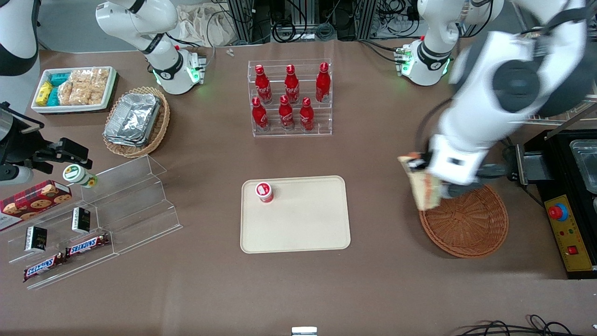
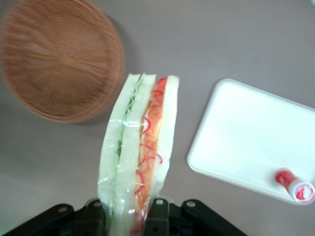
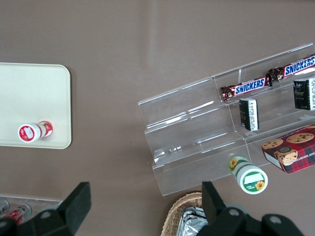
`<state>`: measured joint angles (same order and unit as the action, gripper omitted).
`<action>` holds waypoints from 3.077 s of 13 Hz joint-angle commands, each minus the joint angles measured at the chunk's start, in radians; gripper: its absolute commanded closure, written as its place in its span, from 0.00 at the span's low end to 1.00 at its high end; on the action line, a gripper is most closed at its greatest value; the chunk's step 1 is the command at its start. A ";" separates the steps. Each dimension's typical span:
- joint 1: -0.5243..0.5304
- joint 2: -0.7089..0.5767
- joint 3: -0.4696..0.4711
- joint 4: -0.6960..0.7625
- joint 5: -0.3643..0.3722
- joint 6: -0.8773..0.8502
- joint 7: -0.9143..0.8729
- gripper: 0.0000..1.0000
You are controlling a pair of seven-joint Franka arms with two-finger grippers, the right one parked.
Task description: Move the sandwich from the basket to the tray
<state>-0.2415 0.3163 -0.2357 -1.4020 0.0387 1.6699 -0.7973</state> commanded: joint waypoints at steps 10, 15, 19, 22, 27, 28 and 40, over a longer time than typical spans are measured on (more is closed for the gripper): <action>-0.193 0.478 0.001 0.051 0.107 0.441 0.003 1.00; -0.210 0.532 0.004 0.052 0.118 0.515 -0.003 0.90; -0.193 0.515 0.004 0.052 0.099 0.515 -0.017 0.00; -0.188 0.434 0.009 0.052 0.102 0.475 -0.020 0.00; -0.049 0.221 0.006 0.091 0.054 0.165 0.024 0.00; 0.002 0.169 0.006 0.078 0.017 0.104 0.103 0.00; 0.258 -0.306 0.210 -0.330 -0.013 0.062 0.880 0.00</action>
<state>0.0178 0.0299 -0.0169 -1.7062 -0.0202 1.7070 0.0645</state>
